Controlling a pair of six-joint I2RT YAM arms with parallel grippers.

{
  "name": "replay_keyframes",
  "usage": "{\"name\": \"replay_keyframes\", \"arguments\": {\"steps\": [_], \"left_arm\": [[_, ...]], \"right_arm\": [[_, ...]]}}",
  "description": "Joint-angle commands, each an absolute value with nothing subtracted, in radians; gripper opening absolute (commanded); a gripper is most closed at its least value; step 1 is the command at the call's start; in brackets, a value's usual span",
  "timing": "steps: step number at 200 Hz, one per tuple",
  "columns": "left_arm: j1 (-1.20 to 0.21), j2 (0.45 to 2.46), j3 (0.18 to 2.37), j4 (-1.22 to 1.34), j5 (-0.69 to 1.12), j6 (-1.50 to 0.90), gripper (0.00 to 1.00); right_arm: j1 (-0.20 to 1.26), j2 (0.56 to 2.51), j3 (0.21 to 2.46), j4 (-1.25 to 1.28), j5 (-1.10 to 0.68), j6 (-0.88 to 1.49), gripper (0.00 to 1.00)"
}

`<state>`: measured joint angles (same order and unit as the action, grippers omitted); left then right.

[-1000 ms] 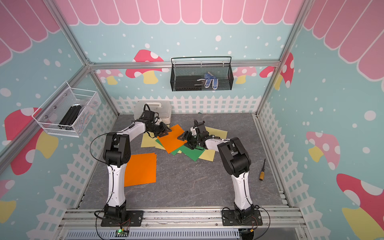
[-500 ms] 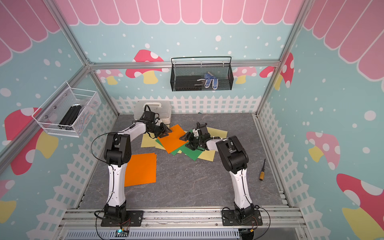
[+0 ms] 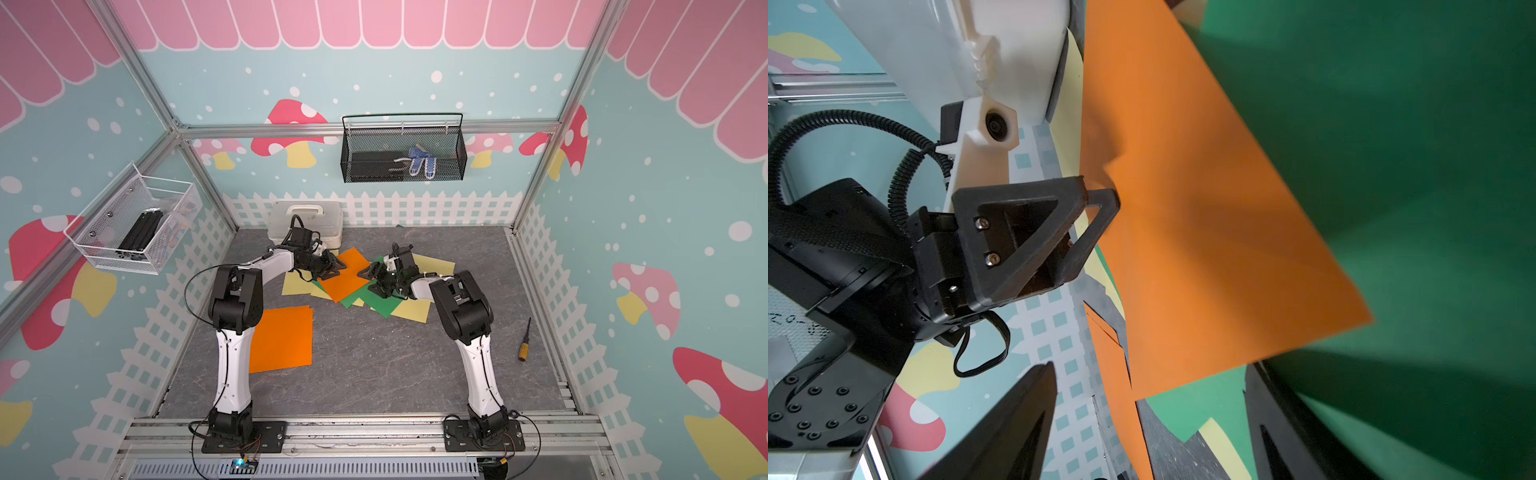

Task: Sort the scattered colored papers by color
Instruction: Pick up the colored paper from the center of the board.

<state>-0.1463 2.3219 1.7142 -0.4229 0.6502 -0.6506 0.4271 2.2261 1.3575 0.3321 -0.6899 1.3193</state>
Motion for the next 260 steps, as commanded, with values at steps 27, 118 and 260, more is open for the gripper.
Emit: {"name": "replay_keyframes", "arguments": {"steps": [27,118,260], "left_arm": [[-0.164,2.333,1.664,-0.417,0.637,-0.673,0.41],[-0.164,2.353,1.656,-0.393,0.650,-0.684,0.41],[-0.165,2.343,1.614,-0.311,0.673,-0.718,0.39]], "right_arm": [[0.426,2.264,1.398,0.356,-0.678,1.338,0.71],[0.442,2.311,1.490,0.341,-0.704,1.342,0.57],[0.497,2.352,1.565,0.251,-0.671,1.302,0.20]]}}
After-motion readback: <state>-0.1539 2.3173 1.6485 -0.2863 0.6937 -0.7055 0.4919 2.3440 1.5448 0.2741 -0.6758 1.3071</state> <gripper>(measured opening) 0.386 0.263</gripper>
